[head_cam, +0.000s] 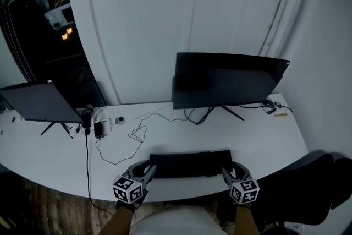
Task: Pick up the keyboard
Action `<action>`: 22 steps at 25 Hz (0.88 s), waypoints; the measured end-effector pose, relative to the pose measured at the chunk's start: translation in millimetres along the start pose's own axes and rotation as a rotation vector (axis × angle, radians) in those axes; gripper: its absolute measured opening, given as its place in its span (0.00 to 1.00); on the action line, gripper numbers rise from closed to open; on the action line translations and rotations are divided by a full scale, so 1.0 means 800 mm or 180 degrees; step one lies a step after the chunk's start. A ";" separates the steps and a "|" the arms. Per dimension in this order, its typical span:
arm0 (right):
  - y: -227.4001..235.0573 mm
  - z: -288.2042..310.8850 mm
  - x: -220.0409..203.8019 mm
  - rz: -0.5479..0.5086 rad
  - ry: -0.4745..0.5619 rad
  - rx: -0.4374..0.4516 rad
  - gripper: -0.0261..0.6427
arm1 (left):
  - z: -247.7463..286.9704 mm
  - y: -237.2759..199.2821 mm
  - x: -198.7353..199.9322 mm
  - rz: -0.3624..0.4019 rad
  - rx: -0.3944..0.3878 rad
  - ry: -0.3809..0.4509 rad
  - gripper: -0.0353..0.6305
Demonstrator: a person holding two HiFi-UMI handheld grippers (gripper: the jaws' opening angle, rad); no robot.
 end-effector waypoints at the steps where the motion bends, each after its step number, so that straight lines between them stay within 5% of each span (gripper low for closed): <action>1: 0.003 0.007 -0.002 0.0006 -0.0046 -0.0003 0.34 | 0.003 -0.003 -0.004 -0.0034 0.0015 -0.0029 0.20; 11: 0.038 0.062 -0.026 0.0071 -0.0564 0.0032 0.38 | 0.040 -0.025 -0.051 -0.0382 0.0223 -0.0563 0.33; 22: 0.094 0.113 -0.070 0.0397 -0.1324 0.0032 0.53 | 0.071 -0.046 -0.111 -0.0714 0.0548 -0.1513 0.50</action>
Point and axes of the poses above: the fingertips, and each gripper's own axes: z forward along the fingers, y to its right, x out of its top, the point moved 5 cm from there along -z, backward along the fingers, and after that the axes turned 10 degrees about z, right-handed, at the moved point
